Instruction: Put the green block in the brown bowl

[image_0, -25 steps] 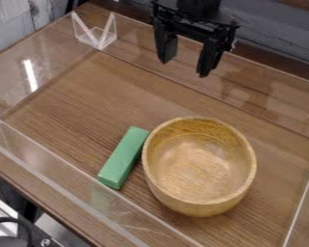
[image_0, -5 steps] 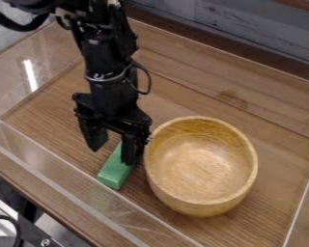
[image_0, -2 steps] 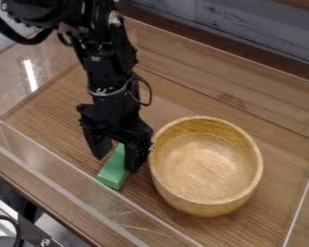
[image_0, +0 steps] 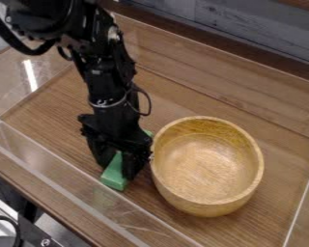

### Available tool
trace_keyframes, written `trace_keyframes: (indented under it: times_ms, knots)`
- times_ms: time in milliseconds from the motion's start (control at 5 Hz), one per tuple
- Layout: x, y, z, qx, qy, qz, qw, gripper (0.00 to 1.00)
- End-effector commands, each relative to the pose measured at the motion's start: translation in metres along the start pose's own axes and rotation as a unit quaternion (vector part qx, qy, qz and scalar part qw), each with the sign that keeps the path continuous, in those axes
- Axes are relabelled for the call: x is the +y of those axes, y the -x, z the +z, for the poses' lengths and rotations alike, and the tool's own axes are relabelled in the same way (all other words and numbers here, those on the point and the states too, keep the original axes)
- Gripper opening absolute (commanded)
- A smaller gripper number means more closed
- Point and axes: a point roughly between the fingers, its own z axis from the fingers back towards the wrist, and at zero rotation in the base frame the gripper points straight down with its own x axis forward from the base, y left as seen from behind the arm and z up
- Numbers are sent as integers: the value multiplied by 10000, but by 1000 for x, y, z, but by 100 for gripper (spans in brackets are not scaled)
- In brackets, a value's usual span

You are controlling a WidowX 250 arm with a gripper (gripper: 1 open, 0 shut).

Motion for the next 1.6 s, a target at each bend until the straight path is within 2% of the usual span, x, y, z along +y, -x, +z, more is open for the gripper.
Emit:
trace_keyframes:
  times_ms: [0,1400]
  knots:
    - [4,-3,6,-123,-12,51,9999,0]
    - [10,12,27,344,13,79,9994,0]
